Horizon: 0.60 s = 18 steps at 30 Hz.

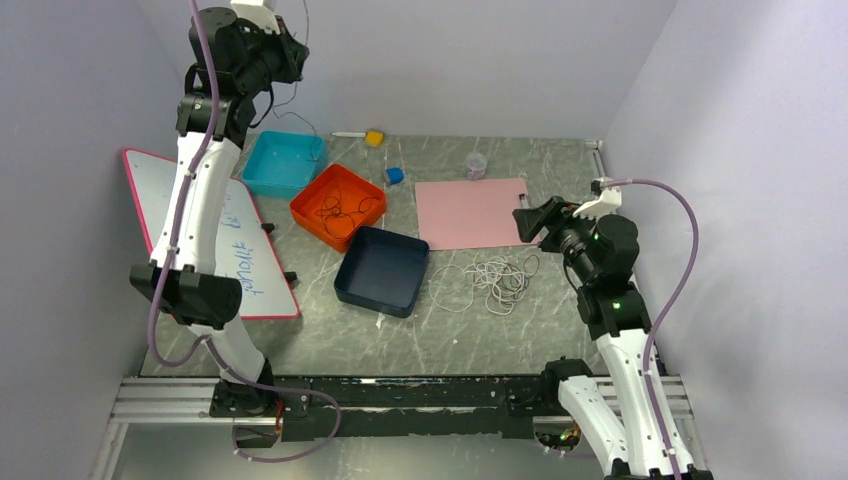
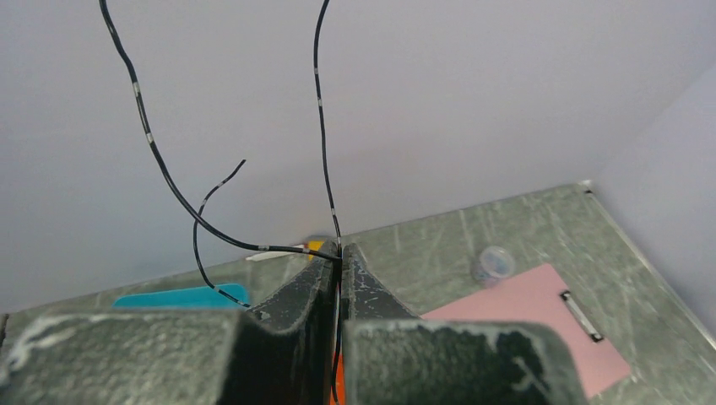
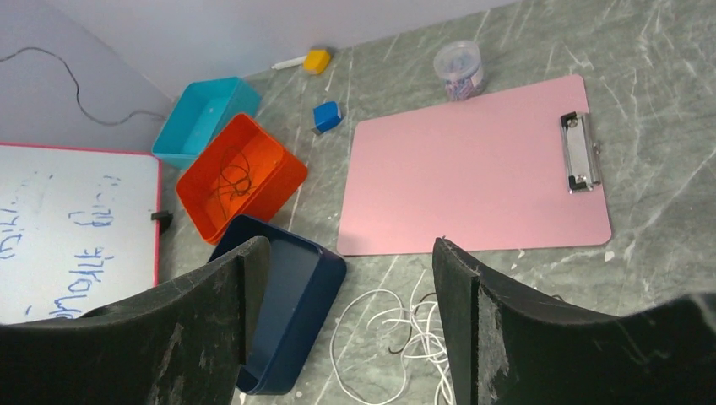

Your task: Untangle the cables

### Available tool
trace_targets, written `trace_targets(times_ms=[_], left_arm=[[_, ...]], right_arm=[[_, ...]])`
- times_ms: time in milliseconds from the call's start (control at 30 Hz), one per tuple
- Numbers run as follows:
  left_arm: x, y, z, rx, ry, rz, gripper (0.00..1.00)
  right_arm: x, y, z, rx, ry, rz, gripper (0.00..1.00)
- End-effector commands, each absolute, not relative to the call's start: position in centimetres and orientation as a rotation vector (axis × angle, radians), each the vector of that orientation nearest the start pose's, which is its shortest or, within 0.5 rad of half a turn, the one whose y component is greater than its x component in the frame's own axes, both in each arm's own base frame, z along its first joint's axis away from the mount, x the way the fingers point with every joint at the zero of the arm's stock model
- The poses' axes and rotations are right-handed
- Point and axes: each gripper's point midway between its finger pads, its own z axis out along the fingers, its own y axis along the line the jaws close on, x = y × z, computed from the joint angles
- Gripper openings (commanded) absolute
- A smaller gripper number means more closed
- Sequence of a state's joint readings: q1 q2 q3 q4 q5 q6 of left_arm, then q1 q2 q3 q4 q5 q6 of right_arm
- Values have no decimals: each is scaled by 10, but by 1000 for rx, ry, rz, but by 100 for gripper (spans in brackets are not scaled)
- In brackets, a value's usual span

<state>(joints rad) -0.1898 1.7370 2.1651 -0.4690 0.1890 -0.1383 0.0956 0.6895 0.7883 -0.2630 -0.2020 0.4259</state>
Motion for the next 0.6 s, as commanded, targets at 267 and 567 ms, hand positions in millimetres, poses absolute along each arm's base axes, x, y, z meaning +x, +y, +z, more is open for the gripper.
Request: trace_targets(times_ms=[267, 567], left_arm=[[549, -72, 459, 155, 1570, -253, 7], [582, -46, 418, 141, 1598, -193, 7]], right_arm=[[280, 82, 269, 129, 1807, 564, 74], [280, 84, 270, 120, 1816, 572, 74]])
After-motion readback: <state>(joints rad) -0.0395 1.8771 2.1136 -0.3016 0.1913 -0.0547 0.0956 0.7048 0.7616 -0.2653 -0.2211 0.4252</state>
